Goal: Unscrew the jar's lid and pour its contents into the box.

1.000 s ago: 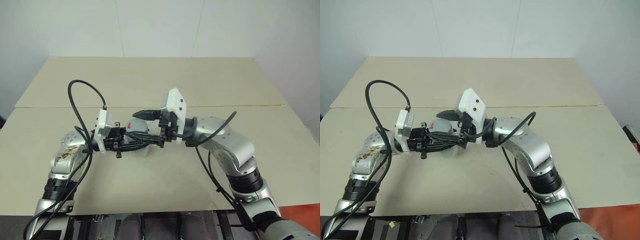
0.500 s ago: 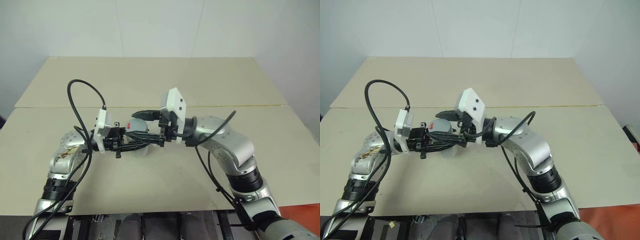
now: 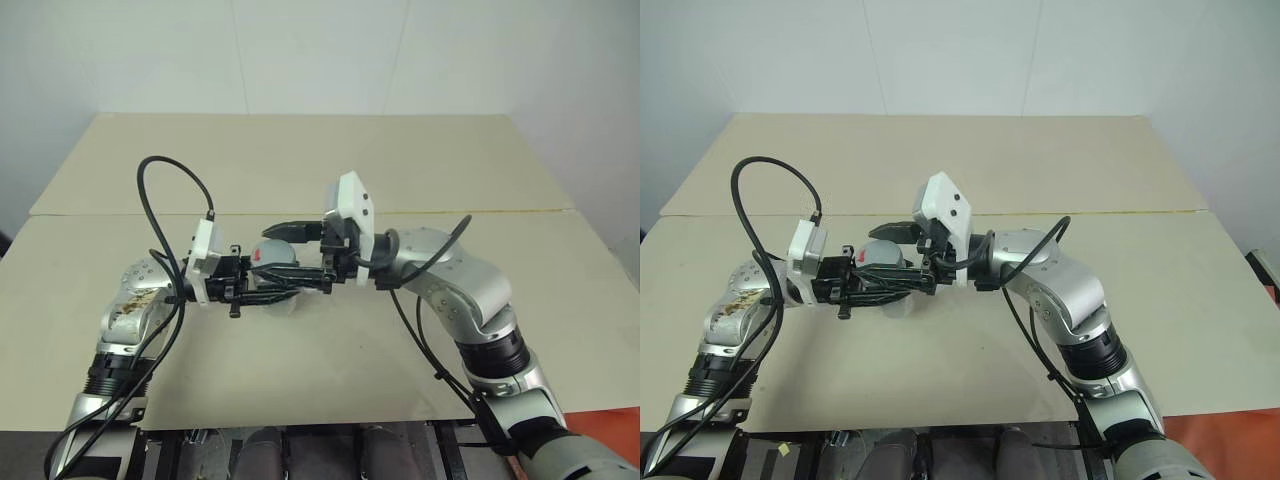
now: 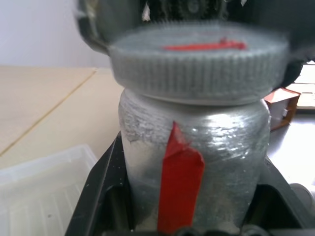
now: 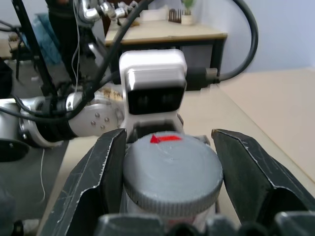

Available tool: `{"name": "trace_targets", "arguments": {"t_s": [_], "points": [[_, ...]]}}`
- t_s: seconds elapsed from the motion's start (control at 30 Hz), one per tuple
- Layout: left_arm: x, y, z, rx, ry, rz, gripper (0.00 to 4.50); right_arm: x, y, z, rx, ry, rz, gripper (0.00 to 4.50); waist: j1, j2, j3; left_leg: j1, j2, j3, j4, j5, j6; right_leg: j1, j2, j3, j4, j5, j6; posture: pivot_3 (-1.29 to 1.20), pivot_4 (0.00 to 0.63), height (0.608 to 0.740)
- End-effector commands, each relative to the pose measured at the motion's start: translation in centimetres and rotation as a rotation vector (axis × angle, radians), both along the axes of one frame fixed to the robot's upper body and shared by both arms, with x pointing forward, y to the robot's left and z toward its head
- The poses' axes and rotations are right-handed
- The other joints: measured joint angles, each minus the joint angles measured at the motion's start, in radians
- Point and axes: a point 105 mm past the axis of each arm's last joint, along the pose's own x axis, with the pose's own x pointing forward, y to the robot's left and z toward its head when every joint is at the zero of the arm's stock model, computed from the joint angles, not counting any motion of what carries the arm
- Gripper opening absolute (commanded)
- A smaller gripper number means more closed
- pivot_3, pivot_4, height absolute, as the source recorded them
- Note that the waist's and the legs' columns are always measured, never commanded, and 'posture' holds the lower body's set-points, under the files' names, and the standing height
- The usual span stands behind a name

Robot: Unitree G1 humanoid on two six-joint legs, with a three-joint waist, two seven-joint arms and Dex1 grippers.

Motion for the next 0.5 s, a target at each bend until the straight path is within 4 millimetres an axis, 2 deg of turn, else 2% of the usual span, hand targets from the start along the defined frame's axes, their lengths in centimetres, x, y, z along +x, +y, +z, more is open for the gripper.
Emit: {"name": "trace_targets", "arguments": {"t_s": [0.03, 0.27, 0.33, 0.5], "points": [[-0.3, 0.3, -0.5, 0.043, -0.001, -0.024, 1.94, -0.8, -0.8, 3.1, 0.088, -0.120, -0.002, 2.72, 0.000, 0.000, 0.000, 0.000, 0.000, 0.000, 0.000, 0.000, 0.000, 0.000, 0.000, 0.000, 0.000, 0.000, 0.000, 0.00, 0.150, 0.740], [0.2, 0.3, 0.2, 0.015, -0.026, 0.004, 1.94, -0.4, -1.4, 3.2, 0.097, -0.132, -0.040, 2.72, 0.001, 0.000, 0.000, 0.000, 0.000, 0.000, 0.000, 0.000, 0.000, 0.000, 0.000, 0.000, 0.000, 0.000, 0.000, 0.00, 0.150, 0.740], [0.4, 0.4, 0.7, 0.004, -0.040, 0.019, 1.94, 0.4, -2.2, 2.9, 0.092, -0.127, -0.100, 2.72, 0.002, 0.000, 0.000, 0.000, 0.000, 0.000, 0.000, 0.000, 0.000, 0.000, 0.000, -0.001, 0.000, 0.000, 0.000, 0.00, 0.150, 0.740], [1.2, 1.1, 2.7, -0.059, -0.099, 0.094, 1.94, 3.6, -5.5, 0.7, 0.072, -0.074, -0.377, 2.72, 0.002, 0.000, 0.000, -0.001, 0.000, 0.000, 0.000, 0.000, 0.000, 0.000, 0.000, 0.000, 0.000, 0.000, 0.000, 0.00, 0.150, 0.740]]}}
